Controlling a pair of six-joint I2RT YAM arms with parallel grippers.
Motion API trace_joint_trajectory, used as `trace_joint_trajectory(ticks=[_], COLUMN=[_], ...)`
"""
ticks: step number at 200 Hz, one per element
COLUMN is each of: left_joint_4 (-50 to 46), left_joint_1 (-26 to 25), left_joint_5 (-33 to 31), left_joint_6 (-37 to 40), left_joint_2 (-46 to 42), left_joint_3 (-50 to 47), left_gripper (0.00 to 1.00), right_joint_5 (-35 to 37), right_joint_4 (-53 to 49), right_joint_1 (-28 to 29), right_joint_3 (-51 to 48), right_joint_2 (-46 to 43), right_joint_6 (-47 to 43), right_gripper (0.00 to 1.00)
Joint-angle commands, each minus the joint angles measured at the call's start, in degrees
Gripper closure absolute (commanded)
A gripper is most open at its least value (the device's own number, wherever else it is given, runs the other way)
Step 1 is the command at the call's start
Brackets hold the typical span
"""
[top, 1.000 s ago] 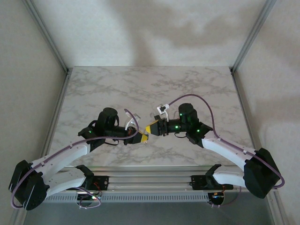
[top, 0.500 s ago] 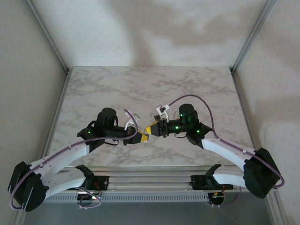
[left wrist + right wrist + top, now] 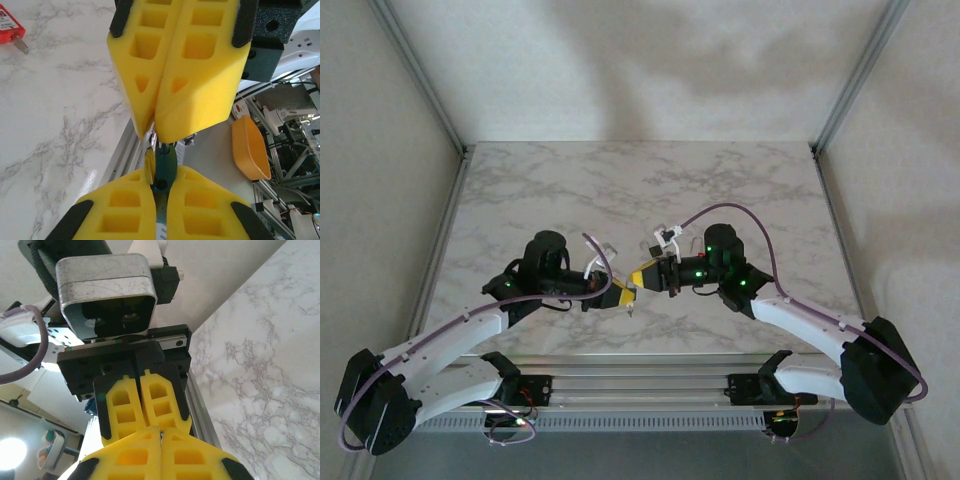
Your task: Lock with the key
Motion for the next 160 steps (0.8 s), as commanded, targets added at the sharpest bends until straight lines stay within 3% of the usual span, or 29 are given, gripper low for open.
trace_joint_trajectory(ticks=[1,70,160], left_joint_4=[4.26,6.32,10.20], left_joint_1=[-0.06,0.79,4.71], left_joint_5=[3.21,4.19,2.94], left_joint_6=[-0.99,-2.04,-5.07], left_joint_2=[-1.42,-2.81,-5.92], left_joint_3=[-0.52,-0.27,1.96], left_gripper=[1.00,1.00,1.00], right_joint_5=[-2.37,-6.68,-6.94], right_joint_4=[4.28,6.07,-3.27], right_joint_1=[0.77,1.64,5.72], right_joint_3=[-1.33,-0.55,2.74], right_joint_2=[-1.22,0.50,2.10], right_joint_6=[1.15,2.29,-4.01], right_gripper=[1.00,1.00,1.00])
